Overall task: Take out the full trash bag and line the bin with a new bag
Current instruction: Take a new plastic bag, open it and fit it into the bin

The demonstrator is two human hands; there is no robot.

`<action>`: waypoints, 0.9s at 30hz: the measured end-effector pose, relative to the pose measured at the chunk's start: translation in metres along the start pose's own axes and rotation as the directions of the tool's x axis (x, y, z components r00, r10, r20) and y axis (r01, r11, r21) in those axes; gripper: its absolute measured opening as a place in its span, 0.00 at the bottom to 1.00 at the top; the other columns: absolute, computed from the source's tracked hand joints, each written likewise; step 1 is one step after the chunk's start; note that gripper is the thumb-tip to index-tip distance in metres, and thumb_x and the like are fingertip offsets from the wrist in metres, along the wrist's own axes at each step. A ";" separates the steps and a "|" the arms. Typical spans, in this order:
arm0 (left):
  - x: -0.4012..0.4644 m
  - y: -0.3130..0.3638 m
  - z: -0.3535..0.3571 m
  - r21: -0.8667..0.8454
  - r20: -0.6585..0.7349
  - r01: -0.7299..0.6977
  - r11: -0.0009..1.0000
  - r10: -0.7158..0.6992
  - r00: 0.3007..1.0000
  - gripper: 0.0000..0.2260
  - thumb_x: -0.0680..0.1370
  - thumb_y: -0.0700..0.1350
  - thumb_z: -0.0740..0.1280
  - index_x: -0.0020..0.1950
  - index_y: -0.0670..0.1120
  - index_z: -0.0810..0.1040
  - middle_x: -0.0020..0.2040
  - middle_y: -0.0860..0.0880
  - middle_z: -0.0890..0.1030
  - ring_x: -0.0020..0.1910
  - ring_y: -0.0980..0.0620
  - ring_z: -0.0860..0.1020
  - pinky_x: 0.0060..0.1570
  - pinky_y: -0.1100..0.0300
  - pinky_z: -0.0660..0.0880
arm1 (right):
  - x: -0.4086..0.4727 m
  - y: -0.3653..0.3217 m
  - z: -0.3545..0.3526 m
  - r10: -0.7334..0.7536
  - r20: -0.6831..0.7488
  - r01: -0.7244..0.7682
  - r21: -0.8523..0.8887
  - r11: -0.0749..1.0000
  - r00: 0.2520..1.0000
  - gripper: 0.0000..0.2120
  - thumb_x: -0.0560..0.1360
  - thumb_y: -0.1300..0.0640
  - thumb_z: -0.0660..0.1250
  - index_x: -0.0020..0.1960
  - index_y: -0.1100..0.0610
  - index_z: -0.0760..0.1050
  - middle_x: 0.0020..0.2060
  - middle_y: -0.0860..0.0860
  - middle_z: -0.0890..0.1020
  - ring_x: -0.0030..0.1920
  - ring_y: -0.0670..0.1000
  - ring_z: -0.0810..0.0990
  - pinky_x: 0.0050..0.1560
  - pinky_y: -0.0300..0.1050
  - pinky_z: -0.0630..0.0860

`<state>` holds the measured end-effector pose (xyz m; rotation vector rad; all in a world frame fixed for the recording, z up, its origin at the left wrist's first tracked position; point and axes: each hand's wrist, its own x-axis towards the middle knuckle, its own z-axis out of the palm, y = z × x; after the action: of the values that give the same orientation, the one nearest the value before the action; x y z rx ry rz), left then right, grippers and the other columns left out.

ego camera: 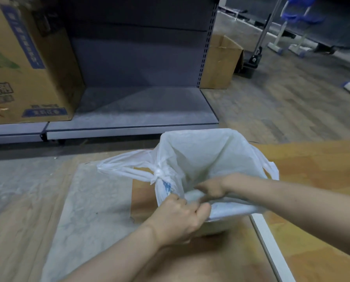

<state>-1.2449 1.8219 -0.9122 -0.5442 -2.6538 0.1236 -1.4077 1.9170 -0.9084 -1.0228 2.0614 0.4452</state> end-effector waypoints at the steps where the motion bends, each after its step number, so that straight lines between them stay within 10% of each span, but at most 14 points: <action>1: 0.001 -0.001 0.000 0.001 -0.018 -0.010 1.000 0.010 1.000 0.08 0.65 0.44 0.56 0.43 0.47 0.65 0.25 0.53 0.74 0.19 0.53 0.72 0.24 0.67 0.62 | -0.012 0.000 0.000 -0.007 -0.034 0.007 -0.003 1.000 0.999 0.32 0.78 0.43 0.58 0.77 0.55 0.53 0.76 0.54 0.59 0.74 0.55 0.60 0.72 0.47 0.58; 4: 0.009 -0.005 -0.003 0.025 0.004 -0.018 1.000 0.018 1.000 0.07 0.66 0.44 0.57 0.43 0.47 0.64 0.24 0.52 0.74 0.18 0.53 0.73 0.23 0.68 0.63 | -0.051 0.000 -0.001 -0.015 -0.190 0.032 0.089 0.996 0.982 0.27 0.79 0.43 0.54 0.74 0.54 0.61 0.72 0.54 0.66 0.72 0.56 0.65 0.70 0.49 0.61; 8: 0.020 -0.010 -0.005 0.026 0.051 0.007 1.000 -0.008 0.999 0.12 0.64 0.46 0.64 0.41 0.47 0.63 0.22 0.51 0.74 0.17 0.52 0.73 0.22 0.68 0.63 | -0.101 0.003 0.001 -0.026 -0.496 0.204 0.307 0.930 0.868 0.20 0.80 0.42 0.51 0.40 0.55 0.70 0.35 0.48 0.74 0.39 0.50 0.73 0.44 0.44 0.67; 13: 0.035 -0.021 -0.005 0.091 0.117 0.102 0.991 -0.112 0.987 0.29 0.52 0.48 0.79 0.40 0.47 0.61 0.21 0.50 0.73 0.16 0.51 0.72 0.22 0.68 0.61 | -0.120 0.012 0.029 -0.056 -0.638 0.035 -0.046 0.998 0.768 0.15 0.79 0.45 0.58 0.56 0.55 0.71 0.45 0.51 0.77 0.48 0.53 0.76 0.41 0.45 0.63; 20: 0.050 -0.042 -0.001 0.091 0.099 0.161 0.983 -0.170 0.980 0.23 0.48 0.55 0.82 0.31 0.48 0.73 0.20 0.51 0.74 0.18 0.51 0.73 0.24 0.67 0.64 | -0.082 0.012 0.024 0.039 -0.791 -0.005 0.045 0.999 0.610 0.06 0.79 0.56 0.56 0.50 0.54 0.70 0.41 0.51 0.74 0.46 0.55 0.75 0.43 0.46 0.60; 27: 0.061 -0.040 -0.010 0.003 0.261 0.323 0.947 -0.312 0.913 0.09 0.78 0.50 0.61 0.52 0.46 0.75 0.50 0.45 0.81 0.53 0.44 0.76 0.51 0.56 0.63 | -0.078 0.013 0.022 0.083 -0.805 -0.029 0.082 0.996 0.588 0.09 0.80 0.55 0.55 0.53 0.56 0.72 0.44 0.53 0.76 0.51 0.57 0.76 0.46 0.47 0.60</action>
<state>-1.3058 1.8088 -0.8730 -0.1045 -2.9644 0.0452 -1.3776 1.9783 -0.8632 -1.2690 2.9033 -0.1219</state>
